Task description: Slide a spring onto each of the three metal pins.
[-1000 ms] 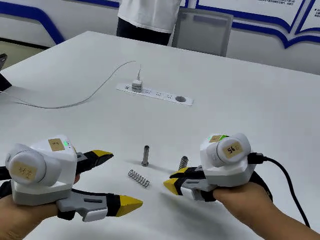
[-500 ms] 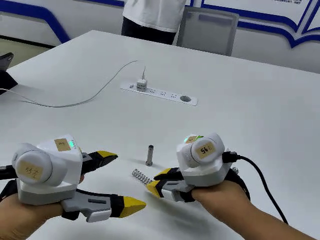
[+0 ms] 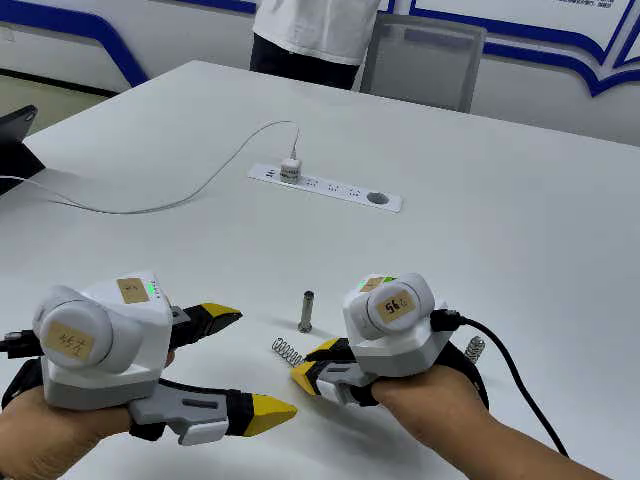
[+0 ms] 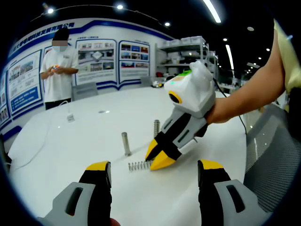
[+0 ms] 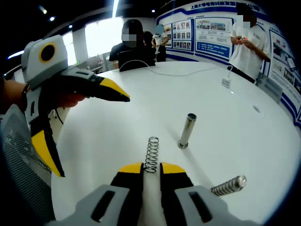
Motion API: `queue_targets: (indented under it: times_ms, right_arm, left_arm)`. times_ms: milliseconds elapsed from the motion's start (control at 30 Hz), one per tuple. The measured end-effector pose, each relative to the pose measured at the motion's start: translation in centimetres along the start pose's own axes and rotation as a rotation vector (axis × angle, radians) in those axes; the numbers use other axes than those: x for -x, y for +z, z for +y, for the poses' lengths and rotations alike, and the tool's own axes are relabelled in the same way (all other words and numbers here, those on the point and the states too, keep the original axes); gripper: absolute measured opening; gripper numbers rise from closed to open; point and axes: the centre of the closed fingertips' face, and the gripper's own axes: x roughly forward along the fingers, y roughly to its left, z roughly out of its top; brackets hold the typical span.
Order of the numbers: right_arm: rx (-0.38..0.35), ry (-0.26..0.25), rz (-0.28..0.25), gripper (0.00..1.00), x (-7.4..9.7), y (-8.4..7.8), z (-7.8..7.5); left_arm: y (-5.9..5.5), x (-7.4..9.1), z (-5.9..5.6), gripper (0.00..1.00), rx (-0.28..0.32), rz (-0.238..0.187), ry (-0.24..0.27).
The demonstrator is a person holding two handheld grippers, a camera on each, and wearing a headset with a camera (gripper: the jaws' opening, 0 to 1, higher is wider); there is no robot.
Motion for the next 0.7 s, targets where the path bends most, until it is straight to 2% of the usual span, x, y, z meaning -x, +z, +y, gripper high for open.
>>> queue_targets:
  times_ms: [300,467,700]
  right_arm:
    - [0.013,0.000,0.008,0.12,0.3,-0.2,0.0]
    - [0.036,0.032,0.022,0.12,1.2,-0.4,0.8]
    - [0.080,0.088,0.031,0.12,3.6,-0.2,1.9]
  left_arm:
    - [0.0,-0.1,-0.2,0.76,-0.009,0.009,-0.007]
    - [-0.2,-0.2,-0.4,0.75,-0.020,0.017,-0.014]
    - [-0.6,-0.5,-1.3,0.71,-0.061,0.037,-0.042]
